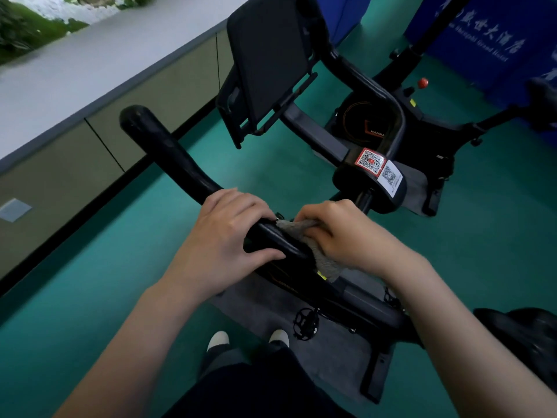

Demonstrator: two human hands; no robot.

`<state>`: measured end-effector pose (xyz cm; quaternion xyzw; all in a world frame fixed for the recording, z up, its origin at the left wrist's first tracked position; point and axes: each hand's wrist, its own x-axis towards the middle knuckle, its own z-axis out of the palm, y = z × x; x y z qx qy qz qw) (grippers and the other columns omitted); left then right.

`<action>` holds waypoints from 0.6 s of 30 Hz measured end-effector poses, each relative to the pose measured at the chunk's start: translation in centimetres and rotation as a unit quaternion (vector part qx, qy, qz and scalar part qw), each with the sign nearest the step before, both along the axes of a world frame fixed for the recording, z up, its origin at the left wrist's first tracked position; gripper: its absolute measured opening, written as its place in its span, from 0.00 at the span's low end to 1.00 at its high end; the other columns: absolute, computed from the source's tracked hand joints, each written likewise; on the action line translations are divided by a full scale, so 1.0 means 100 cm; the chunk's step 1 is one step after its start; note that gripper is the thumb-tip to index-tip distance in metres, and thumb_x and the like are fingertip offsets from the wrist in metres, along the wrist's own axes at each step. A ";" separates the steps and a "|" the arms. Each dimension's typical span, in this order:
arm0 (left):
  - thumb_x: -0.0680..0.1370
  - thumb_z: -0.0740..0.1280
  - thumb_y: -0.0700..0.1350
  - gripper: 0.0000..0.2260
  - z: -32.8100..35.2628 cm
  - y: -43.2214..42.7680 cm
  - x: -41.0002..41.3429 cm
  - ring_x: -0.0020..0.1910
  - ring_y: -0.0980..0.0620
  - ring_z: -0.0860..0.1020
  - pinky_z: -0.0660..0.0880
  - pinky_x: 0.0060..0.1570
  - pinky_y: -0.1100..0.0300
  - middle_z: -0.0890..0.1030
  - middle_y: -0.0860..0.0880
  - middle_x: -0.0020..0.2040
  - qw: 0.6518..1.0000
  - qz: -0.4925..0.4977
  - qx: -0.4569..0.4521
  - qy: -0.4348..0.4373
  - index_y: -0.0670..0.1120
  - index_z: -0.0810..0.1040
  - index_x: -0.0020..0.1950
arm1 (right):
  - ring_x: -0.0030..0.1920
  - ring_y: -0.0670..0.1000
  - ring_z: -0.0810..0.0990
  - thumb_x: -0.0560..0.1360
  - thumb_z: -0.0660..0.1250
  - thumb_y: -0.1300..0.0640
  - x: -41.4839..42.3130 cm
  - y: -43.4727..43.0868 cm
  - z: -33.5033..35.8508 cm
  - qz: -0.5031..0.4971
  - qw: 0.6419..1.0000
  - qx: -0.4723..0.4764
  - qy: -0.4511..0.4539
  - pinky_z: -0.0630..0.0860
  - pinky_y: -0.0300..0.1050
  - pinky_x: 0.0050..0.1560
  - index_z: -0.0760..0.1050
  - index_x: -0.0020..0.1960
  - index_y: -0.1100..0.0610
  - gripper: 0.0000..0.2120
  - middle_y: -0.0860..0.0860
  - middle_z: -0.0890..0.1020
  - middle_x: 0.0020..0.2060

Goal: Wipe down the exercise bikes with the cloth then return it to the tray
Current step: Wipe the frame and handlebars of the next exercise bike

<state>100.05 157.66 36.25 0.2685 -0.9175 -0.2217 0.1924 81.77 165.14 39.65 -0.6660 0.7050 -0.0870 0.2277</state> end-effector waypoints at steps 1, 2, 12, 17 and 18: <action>0.67 0.73 0.60 0.22 0.000 0.000 0.000 0.53 0.51 0.76 0.57 0.65 0.58 0.79 0.53 0.50 1.000 -0.002 -0.003 -0.001 0.47 0.79 0.52 | 0.50 0.56 0.79 0.75 0.63 0.65 -0.005 0.002 0.001 -0.001 1.000 -0.006 0.006 0.72 0.46 0.52 0.80 0.53 0.58 0.10 0.55 0.84 0.44; 0.67 0.72 0.61 0.22 0.000 0.000 0.000 0.53 0.51 0.76 0.57 0.65 0.58 0.79 0.53 0.50 1.000 -0.004 -0.005 -0.002 0.47 0.80 0.52 | 0.50 0.56 0.79 0.75 0.64 0.66 -0.009 0.005 0.002 -0.010 1.000 -0.022 0.005 0.71 0.44 0.51 0.80 0.53 0.59 0.10 0.54 0.83 0.44; 0.68 0.62 0.68 0.25 -0.002 0.020 -0.019 0.54 0.55 0.76 0.53 0.70 0.52 0.80 0.57 0.49 0.999 -0.030 0.003 -0.013 0.51 0.81 0.53 | 0.45 0.35 0.78 0.76 0.66 0.66 -0.027 0.092 -0.033 -0.355 0.865 -0.309 -0.177 0.71 0.27 0.48 0.78 0.49 0.50 0.11 0.37 0.82 0.43; 0.69 0.61 0.68 0.23 -0.004 0.022 -0.021 0.52 0.54 0.77 0.54 0.67 0.54 0.80 0.58 0.46 1.000 -0.016 -0.014 -0.016 0.52 0.82 0.49 | 0.42 0.44 0.80 0.77 0.65 0.64 -0.028 0.095 -0.080 -0.497 0.773 -0.265 -0.294 0.76 0.35 0.44 0.77 0.45 0.46 0.12 0.42 0.82 0.39; 0.69 0.62 0.68 0.23 -0.004 0.022 -0.022 0.51 0.54 0.77 0.54 0.67 0.54 0.80 0.58 0.46 1.000 -0.015 -0.017 -0.017 0.52 0.82 0.49 | 0.43 0.46 0.80 0.77 0.65 0.64 -0.029 0.088 -0.086 -0.509 0.759 -0.258 -0.313 0.77 0.38 0.45 0.77 0.45 0.48 0.11 0.44 0.82 0.40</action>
